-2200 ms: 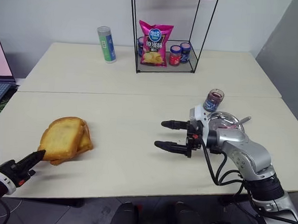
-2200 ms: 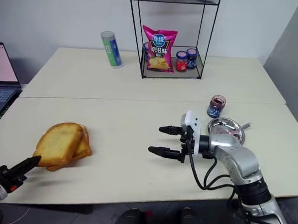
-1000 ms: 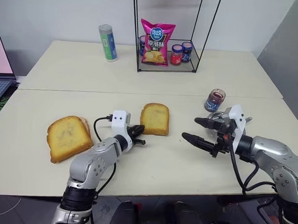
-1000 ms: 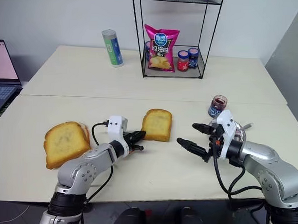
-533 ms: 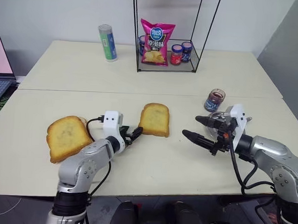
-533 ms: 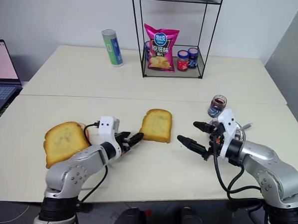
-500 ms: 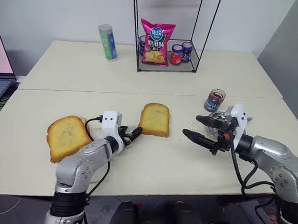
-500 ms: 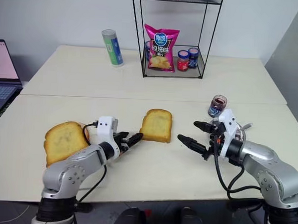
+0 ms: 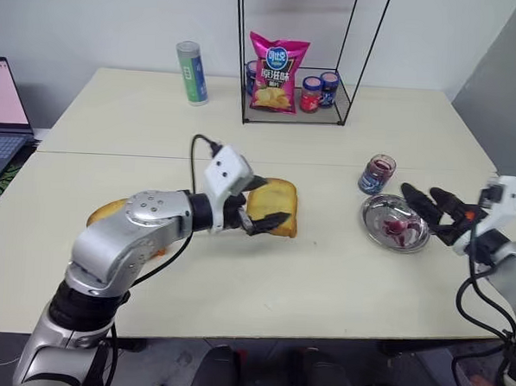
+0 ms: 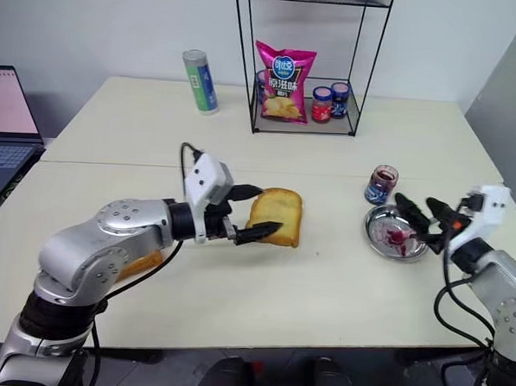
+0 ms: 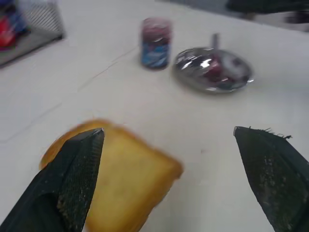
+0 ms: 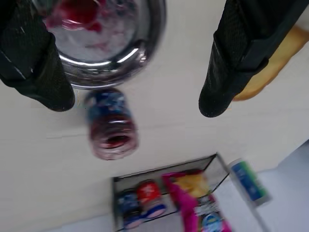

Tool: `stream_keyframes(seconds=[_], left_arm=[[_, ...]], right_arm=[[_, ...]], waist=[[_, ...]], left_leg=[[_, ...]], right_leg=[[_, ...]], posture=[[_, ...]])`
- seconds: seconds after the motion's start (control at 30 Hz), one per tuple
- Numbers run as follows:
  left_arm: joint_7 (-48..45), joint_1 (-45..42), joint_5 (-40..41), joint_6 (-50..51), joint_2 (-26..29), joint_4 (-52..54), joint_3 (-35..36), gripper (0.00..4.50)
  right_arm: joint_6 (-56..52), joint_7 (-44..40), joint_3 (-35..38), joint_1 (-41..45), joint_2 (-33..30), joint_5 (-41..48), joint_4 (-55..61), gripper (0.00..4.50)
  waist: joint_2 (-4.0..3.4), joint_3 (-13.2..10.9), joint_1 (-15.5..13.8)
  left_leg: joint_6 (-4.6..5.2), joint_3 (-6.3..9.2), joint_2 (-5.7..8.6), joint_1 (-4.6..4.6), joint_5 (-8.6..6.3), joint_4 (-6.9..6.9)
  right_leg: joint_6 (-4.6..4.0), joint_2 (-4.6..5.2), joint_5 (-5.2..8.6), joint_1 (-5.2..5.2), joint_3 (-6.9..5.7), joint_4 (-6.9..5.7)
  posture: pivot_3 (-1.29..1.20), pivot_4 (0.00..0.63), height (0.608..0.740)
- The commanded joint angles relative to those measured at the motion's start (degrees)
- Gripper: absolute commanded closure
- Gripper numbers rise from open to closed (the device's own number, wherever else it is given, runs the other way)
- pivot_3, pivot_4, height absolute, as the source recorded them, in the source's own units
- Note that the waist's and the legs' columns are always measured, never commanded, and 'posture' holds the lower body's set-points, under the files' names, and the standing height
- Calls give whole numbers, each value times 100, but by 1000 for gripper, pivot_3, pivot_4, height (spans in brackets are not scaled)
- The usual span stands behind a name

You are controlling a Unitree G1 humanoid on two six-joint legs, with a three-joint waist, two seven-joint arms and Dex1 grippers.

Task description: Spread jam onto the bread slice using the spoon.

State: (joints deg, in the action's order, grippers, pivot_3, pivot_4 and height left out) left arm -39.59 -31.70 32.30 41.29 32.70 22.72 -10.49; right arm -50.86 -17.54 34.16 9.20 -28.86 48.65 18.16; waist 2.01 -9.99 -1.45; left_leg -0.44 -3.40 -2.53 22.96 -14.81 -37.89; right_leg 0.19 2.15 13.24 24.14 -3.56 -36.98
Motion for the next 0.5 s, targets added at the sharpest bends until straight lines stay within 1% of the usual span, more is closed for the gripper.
stream_keyframes(seconds=[0.03,0.07,0.1,0.13,0.17,0.2,0.27,0.33,0.5], left_arm=[[-576,-206,-565,-910,-174,-421,-485,20],[-702,-221,-642,-1019,-189,-481,-560,20],[-967,-368,-847,-1318,-243,-753,-776,20],[-1148,-477,-989,-1531,-288,-958,-918,20],[-1398,-575,-1061,-1710,-321,-1144,-1029,20],[-1462,-698,-1326,-2045,-382,-1446,-1145,20],[-1640,-828,-1627,-2461,-449,-1833,-1268,20],[-1787,-902,-1647,-2568,-578,-2033,-1254,20],[-1822,-841,-1719,-2564,-812,-2005,-1172,20]], right_arm=[[-49,390,515,-163,114,361,16,0],[-64,449,591,-181,131,457,-13,0],[-142,559,841,-230,196,733,-178,0],[-199,635,1013,-264,238,927,-296,0],[-236,637,1094,-292,231,1017,-452,0],[-272,601,1112,-239,186,1057,-714,0],[-311,513,1067,-93,81,1097,-1171,0],[-234,364,946,125,-54,977,-1740,0],[17,45,658,797,-224,673,-2924,0]], waist=[[-3,-1,15],[-8,-4,40],[-12,-5,59],[-13,-5,55],[-14,-4,45],[-14,-4,33],[-15,-4,37],[-21,-2,76],[-36,-3,134]], left_leg=[[0,0,0,0,0,0],[0,-2,-1,-1,0,-1],[0,-5,-2,-2,0,-1],[0,-6,-4,-5,0,-1],[0,-2,-3,-5,0,-3],[1,-1,-2,-5,1,-4],[1,-2,0,-6,1,-9],[2,-10,2,-9,1,-12],[3,-15,-1,-6,2,-10]], right_leg=[[1,-4,1,1,0,-1],[6,-7,3,2,1,-4],[25,-11,14,3,8,-3],[25,-12,14,4,11,-6],[25,-13,14,1,3,-8],[25,-14,14,1,2,-9],[22,-15,10,-1,3,-10],[20,-16,4,0,12,-10],[26,-17,-1,3,24,-6]], posture=[[0,150,740],[0,150,740],[0,150,740],[0,150,740],[0,150,740],[0,150,740],[0,150,740],[0,150,740],[0,150,740]])
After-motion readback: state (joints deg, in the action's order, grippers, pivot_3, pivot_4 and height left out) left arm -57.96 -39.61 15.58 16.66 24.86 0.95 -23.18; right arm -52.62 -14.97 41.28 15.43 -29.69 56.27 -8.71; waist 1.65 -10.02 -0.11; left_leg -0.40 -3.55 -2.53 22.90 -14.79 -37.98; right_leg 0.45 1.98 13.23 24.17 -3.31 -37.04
